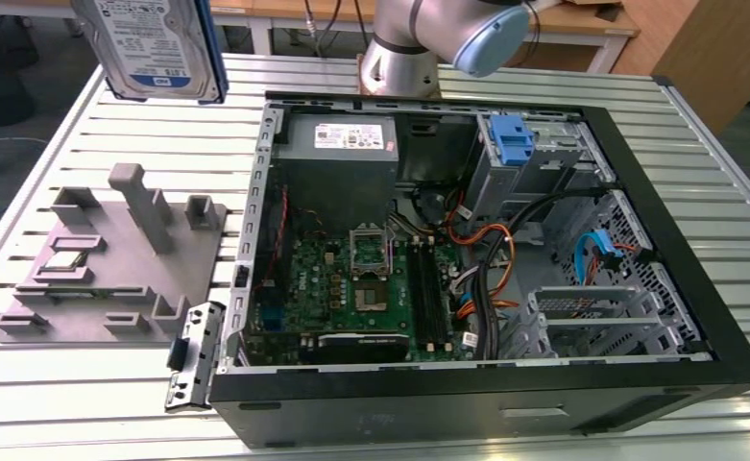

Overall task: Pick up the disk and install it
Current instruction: 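Pick up the disk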

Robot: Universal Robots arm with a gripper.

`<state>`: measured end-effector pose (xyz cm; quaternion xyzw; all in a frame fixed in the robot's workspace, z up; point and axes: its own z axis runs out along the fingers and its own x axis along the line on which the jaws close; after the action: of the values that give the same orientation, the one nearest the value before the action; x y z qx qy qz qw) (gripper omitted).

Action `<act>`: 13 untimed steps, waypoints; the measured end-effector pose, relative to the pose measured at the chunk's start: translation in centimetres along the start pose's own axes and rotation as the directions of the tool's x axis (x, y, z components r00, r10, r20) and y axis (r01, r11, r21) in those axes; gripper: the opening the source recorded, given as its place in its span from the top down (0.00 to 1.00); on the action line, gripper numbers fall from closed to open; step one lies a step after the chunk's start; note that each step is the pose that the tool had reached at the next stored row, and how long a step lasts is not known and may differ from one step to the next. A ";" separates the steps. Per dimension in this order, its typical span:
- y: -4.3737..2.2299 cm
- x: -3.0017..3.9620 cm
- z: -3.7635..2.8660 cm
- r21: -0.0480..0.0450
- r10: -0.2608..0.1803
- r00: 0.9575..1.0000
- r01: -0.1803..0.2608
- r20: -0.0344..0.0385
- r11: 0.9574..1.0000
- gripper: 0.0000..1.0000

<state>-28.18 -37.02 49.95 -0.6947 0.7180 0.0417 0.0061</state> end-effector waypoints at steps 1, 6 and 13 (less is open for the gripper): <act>-0.21 -0.01 -0.01 0.000 0.000 1.000 0.000 0.000 1.000 0.65; -1.75 -0.06 -0.07 0.000 0.000 1.000 0.000 0.000 1.000 0.65; -4.57 -0.15 -0.18 0.000 0.000 1.000 0.000 0.000 1.000 0.65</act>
<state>-23.60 -37.02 49.91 -0.6947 0.7181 0.0418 0.0062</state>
